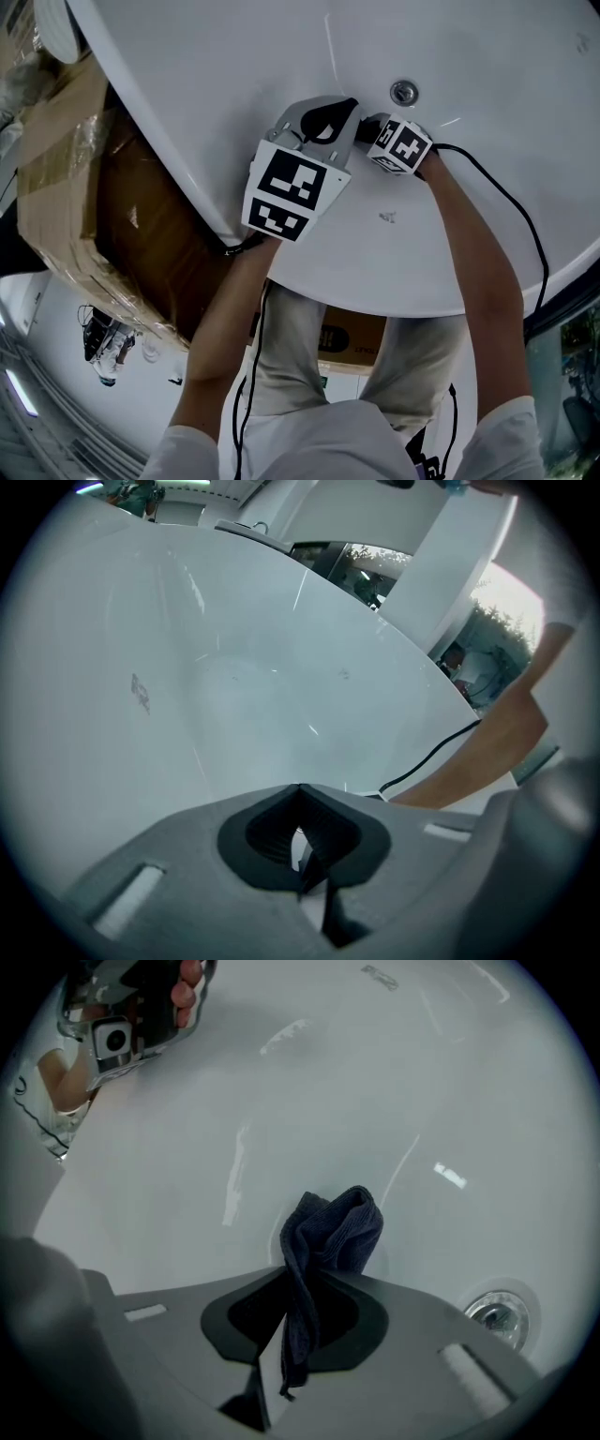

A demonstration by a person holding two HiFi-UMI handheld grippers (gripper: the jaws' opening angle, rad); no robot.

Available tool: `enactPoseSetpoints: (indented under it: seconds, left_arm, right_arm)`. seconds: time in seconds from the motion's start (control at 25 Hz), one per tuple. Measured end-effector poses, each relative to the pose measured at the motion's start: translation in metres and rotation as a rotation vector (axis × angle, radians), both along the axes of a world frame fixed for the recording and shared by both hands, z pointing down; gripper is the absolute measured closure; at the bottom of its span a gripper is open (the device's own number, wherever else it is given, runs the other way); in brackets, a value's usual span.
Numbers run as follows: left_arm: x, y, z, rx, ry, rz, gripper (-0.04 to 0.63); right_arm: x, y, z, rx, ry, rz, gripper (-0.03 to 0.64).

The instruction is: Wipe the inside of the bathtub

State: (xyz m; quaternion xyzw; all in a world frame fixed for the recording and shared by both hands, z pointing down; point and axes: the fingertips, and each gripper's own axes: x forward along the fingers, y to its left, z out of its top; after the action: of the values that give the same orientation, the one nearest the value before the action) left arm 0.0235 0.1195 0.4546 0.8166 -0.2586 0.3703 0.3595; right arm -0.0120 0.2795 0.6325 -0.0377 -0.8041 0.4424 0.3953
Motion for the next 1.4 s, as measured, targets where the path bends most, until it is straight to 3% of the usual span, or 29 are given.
enactPoseSetpoints:
  seconds: [0.24, 1.4]
  left_arm:
    - [0.001, 0.001, -0.007, 0.02, -0.007, 0.033, 0.595]
    - [0.017, 0.009, -0.101, 0.026, -0.002, 0.122, 0.595]
  right_arm:
    - [-0.005, 0.019, -0.032, -0.007, -0.079, -0.116, 0.563]
    - [-0.028, 0.097, -0.241, -0.1, -0.301, -0.215, 0.563]
